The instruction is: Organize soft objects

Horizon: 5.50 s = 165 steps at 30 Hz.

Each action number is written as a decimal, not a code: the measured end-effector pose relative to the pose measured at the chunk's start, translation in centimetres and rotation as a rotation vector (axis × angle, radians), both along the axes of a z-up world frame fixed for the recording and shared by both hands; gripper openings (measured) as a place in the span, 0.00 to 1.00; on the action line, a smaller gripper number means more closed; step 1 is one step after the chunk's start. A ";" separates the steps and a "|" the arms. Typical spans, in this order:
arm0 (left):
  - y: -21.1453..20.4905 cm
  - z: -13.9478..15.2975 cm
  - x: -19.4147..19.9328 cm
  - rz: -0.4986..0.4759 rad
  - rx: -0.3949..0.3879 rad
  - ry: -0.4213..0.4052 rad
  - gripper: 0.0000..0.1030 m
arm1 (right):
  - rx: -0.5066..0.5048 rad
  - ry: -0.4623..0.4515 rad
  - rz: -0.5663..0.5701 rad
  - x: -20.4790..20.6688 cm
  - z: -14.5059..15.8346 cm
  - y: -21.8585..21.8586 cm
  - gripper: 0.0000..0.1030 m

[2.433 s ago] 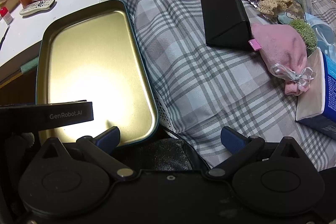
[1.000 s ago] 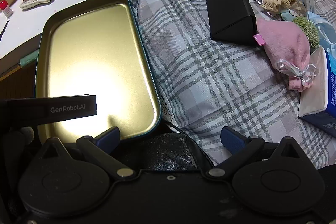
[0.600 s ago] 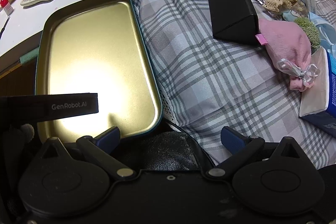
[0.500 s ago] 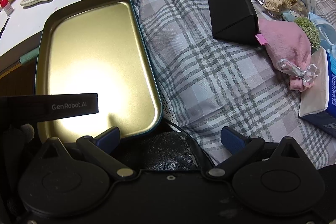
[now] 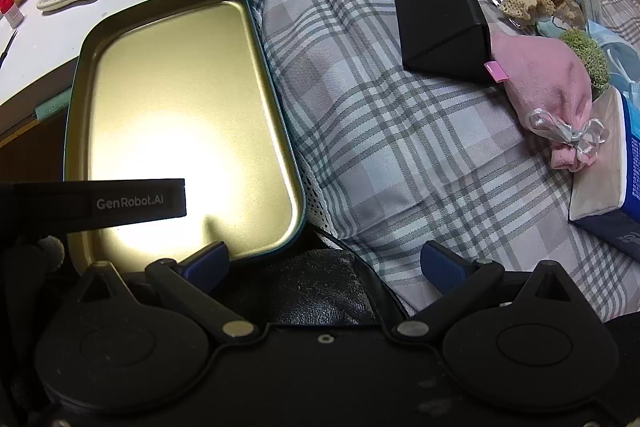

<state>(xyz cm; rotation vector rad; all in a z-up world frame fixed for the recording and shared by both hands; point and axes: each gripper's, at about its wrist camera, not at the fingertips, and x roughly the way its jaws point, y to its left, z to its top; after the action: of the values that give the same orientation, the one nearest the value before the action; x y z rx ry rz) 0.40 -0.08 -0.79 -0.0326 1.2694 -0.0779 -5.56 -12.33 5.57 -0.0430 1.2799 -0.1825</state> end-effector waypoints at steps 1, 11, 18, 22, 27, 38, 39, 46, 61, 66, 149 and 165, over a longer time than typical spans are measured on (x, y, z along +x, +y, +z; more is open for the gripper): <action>0.0 0.0 0.0 0.000 -0.001 0.002 0.96 | -0.001 0.001 -0.001 0.0 0.0 0.0 0.99; 0.0 -0.2 0.0 -0.003 0.000 0.011 0.96 | -0.006 0.019 -0.010 0.0 -0.4 -0.2 0.99; 0.1 -0.3 0.0 0.001 0.002 -0.002 0.96 | -0.009 0.017 -0.012 -0.1 0.0 -0.3 0.99; -0.1 0.0 0.0 0.002 0.010 -0.027 0.96 | -0.001 -0.055 -0.011 -0.3 2.4 -1.2 0.99; -1.5 0.8 -0.1 -0.046 0.052 -0.077 0.96 | -0.010 -0.194 -0.074 -0.4 6.9 -4.8 0.99; -8.3 7.3 0.0 -0.241 0.006 -0.211 0.96 | -0.108 -0.411 -0.515 -2.8 12.3 -21.2 0.99; -9.3 7.8 -0.1 -0.268 -0.003 -0.217 0.96 | -0.114 -0.419 -0.553 -3.2 12.5 -22.5 0.99; -16.1 10.1 -0.4 -0.432 -0.070 -0.194 0.96 | -0.108 -0.437 -0.720 -5.1 11.6 -28.4 0.99; -24.8 8.9 -0.1 -0.605 -0.080 -0.118 0.96 | -0.038 -0.431 -0.771 -5.0 8.3 -34.2 0.99; -26.5 8.2 0.3 -0.616 -0.083 -0.100 0.96 | -0.099 -0.412 -0.634 -5.4 8.9 -34.6 0.99; -20.0 15.3 -1.9 -0.546 -0.233 -0.190 0.49 | -0.025 -0.401 -0.530 -16.5 13.4 -28.9 0.62; -5.4 13.2 0.0 -0.264 -0.187 -0.203 0.49 | 0.149 -0.427 -0.099 -11.4 15.4 -12.6 0.62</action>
<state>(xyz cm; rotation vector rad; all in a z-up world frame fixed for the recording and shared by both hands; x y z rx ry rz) 0.43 -5.43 12.37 -0.0170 1.0545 -0.4181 -16.97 -24.91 21.01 0.1800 0.8669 -0.1700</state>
